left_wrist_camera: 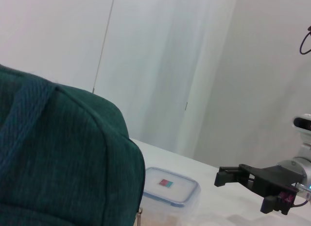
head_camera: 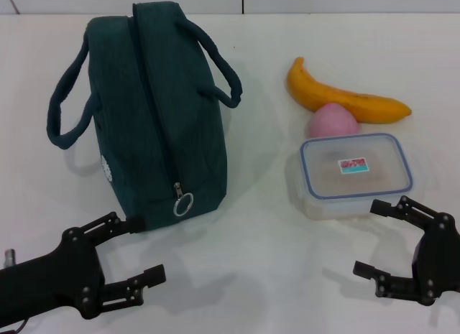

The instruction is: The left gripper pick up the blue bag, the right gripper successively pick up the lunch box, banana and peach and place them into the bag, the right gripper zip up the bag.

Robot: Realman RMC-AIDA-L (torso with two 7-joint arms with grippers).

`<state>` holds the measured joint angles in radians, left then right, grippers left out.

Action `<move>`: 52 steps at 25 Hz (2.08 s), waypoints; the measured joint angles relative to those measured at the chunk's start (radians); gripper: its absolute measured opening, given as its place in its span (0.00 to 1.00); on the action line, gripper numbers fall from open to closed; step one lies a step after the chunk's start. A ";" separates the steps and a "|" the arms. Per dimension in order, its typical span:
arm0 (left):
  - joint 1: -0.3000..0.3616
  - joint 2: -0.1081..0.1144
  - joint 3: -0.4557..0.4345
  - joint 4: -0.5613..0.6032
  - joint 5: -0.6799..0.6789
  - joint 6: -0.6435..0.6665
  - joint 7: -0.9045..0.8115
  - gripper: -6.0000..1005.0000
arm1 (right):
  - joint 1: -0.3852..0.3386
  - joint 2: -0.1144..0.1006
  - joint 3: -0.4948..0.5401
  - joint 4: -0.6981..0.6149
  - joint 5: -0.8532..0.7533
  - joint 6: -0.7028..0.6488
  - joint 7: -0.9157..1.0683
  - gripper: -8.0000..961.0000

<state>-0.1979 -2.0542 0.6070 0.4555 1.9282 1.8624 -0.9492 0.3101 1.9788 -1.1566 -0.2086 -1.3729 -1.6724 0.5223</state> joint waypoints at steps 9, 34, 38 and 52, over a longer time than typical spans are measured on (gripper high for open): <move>0.002 0.000 0.002 0.002 0.000 0.000 -0.002 0.87 | -0.002 0.002 0.002 0.000 0.013 0.000 -0.001 0.92; -0.175 0.174 -0.141 0.264 -0.106 0.010 -1.126 0.87 | -0.002 0.023 0.010 0.000 0.024 0.000 0.007 0.92; -0.257 0.201 -0.131 0.399 0.010 -0.057 -1.342 0.87 | 0.001 0.023 0.009 0.002 0.023 0.001 0.007 0.92; -0.480 0.202 0.010 0.489 0.255 -0.062 -1.575 0.86 | -0.005 0.023 0.011 0.010 0.023 0.002 0.007 0.92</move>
<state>-0.6776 -1.8526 0.6169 0.9443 2.1829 1.8004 -2.5246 0.3048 2.0018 -1.1458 -0.1990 -1.3498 -1.6703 0.5293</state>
